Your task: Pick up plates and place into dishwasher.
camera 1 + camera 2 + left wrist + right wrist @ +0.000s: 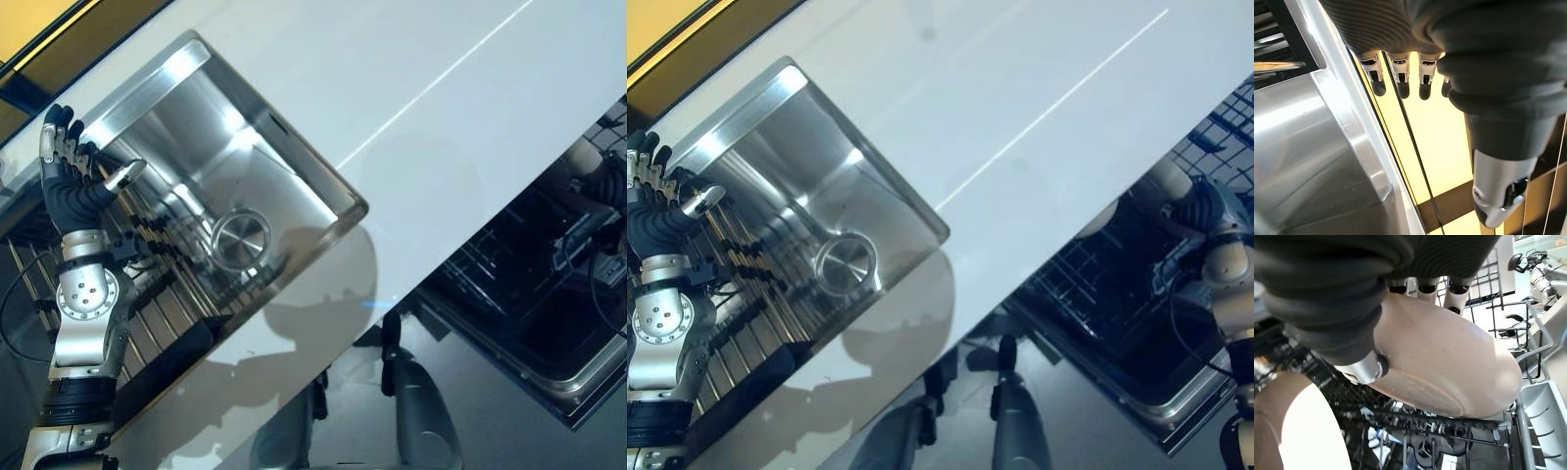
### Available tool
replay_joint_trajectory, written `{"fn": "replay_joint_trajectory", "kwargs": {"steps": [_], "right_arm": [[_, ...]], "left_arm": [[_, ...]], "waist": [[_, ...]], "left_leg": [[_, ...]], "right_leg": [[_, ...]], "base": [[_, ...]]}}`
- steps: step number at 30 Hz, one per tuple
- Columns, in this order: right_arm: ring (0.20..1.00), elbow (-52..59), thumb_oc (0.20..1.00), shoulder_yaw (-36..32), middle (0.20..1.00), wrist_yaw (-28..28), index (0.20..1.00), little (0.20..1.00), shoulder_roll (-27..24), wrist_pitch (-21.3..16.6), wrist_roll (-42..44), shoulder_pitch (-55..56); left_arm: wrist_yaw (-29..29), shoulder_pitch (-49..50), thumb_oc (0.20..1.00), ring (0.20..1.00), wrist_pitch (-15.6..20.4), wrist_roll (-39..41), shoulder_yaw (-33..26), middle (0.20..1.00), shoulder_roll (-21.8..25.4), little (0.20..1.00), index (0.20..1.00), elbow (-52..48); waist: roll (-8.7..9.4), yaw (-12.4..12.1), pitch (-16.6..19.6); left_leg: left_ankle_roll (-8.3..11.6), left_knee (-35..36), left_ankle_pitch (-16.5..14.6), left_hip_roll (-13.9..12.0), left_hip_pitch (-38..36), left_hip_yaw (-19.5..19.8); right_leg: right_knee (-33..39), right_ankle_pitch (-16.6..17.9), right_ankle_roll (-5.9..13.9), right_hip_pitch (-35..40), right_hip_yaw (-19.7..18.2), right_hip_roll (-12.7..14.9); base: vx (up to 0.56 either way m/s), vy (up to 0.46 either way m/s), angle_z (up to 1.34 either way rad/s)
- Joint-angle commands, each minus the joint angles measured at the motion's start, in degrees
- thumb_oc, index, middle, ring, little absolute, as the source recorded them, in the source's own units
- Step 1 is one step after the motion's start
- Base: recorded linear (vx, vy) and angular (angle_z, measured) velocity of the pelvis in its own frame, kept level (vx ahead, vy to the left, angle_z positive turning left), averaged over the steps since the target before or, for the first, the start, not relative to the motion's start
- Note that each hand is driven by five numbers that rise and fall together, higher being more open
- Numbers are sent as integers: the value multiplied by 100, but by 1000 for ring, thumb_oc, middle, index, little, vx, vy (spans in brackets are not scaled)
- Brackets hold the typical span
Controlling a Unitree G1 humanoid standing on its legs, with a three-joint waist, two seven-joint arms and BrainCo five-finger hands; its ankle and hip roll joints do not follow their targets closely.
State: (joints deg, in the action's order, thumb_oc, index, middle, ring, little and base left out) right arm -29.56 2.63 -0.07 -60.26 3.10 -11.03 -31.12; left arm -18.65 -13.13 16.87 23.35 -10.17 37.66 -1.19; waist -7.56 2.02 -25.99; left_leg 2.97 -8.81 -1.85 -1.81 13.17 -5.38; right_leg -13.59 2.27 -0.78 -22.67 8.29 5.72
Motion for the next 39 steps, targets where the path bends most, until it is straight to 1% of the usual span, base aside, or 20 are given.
{"fn": "replay_joint_trajectory", "kwargs": {"steps": [1, 5, 8, 13, 16, 17, 18, 19, 22, 28, 34, 39], "right_arm": [[200, -187, 200, 459, 200, 265, 200, 200, -349, -146, 271, -99], [200, -442, 200, 693, 200, 358, 200, 200, -371, -157, 366, -345], [200, -691, 200, 840, 200, 338, 200, 200, -371, -157, 286, -512], [200, -820, 200, 927, 200, 38, 200, 200, -334, 48, 348, -598], [200, -984, 200, 989, 200, -179, 200, 200, -310, 56, 368, -682], [282, -1013, 282, 990, 282, -263, 282, 282, -296, 91, 395, -714], [758, -1040, 758, 986, 758, -343, 758, 758, -286, 116, 362, -733], [1000, -1065, 1000, 969, 1000, -478, 1000, 1000, -284, 155, 343, -742], [1000, -967, 1000, 826, 1000, -613, 1000, 1000, -266, 288, 312, -671], [1000, -856, 1000, 575, 1000, -659, 1000, 1000, -248, 281, 161, -468], [1000, -734, 1000, 239, 1000, -764, 1000, 1000, -195, 253, 193, -119], [1000, -643, 1000, 86, 1000, -903, 1000, 1000, -155, 200, 247, 108]], "left_arm": [[-189, -40, 1000, 1000, 182, 132, -38, 1000, 394, 1000, 1000, -121], [-214, -116, 1000, 1000, 171, 149, 6, 1000, 440, 1000, 1000, -102], [-234, -183, 1000, 1000, 124, 147, 54, 1000, 467, 1000, 1000, -135], [-374, -282, 1000, 1000, 41, 169, 114, 1000, 554, 1000, 1000, -168], [-391, -309, 1000, 1000, 35, 234, 112, 1000, 594, 1000, 1000, -168], [-388, -305, 1000, 1000, 46, 264, 115, 1000, 601, 1000, 1000, -170], [-384, -298, 1000, 1000, 61, 272, 117, 1000, 597, 1000, 1000, -170], [-379, -291, 1000, 1000, 62, 279, 114, 1000, 590, 1000, 1000, -187], [-357, -216, 1000, 1000, 84, 321, 68, 1000, 574, 1000, 1000, -224], [-306, -74, 1000, 1000, 128, 381, 31, 1000, 486, 1000, 1000, -244], [-182, 17, 1000, 1000, 59, 440, -74, 1000, 470, 1000, 1000, -271], [-25, 43, 1000, 1000, 119, 460, -143, 1000, 516, 1000, 1000, -116]], "waist": [[-11, -67, 89], [-97, -76, -23], [-171, -85, -112], [-216, -84, -241], [-259, -94, -298], [-272, -99, -310], [-281, -100, -314], [-288, -101, -312], [-302, -82, -294], [-290, -67, -200], [-152, -62, 3], [-18, -54, 202]], "left_leg": [[4, -563, -46, -83, 680, 61], [10, -622, -9, -77, 792, 94], [16, -644, 27, -80, 879, 93], [9, -598, 87, -93, 979, 115], [11, -558, 117, -94, 987, 121], [12, -549, 127, -99, 985, 122], [10, -543, 133, -98, 981, 122], [8, -537, 136, -96, 973, 124], [3, -507, 139, -85, 944, 122], [-9, -420, 130, -69, 795, 87], [-29, -309, 86, -46, 565, 30], [-38, -264, 17, -43, 385, -7]], "right_leg": [[-272, -667, 268, -10, -78, 70], [-359, -697, 243, -108, -81, 74], [-424, -713, 237, -194, -67, 91], [-491, -744, 217, -303, -40, 65], [-495, -754, 199, -321, -30, 55], [-501, -754, 196, -325, -22, 60], [-507, -755, 193, -326, -19, 63], [-513, -758, 190, -324, -17, 66], [-500, -755, 195, -309, -29, 73], [-363, -716, 204, -162, -49, 82], [-157, -652, 236, 84, -90, 81], [57, -586, 269, 332, -136, 64]], "base": [[11, -63, 5], [13, -49, 5], [8, -46, 2], [-4, -42, 2], [0, 0, 0], [0, 0, 0], [0, 0, 0], [0, 0, 0], [-7, 27, 1], [-3, 61, 0], [3, 46, -1], [0, 0, 0]]}}
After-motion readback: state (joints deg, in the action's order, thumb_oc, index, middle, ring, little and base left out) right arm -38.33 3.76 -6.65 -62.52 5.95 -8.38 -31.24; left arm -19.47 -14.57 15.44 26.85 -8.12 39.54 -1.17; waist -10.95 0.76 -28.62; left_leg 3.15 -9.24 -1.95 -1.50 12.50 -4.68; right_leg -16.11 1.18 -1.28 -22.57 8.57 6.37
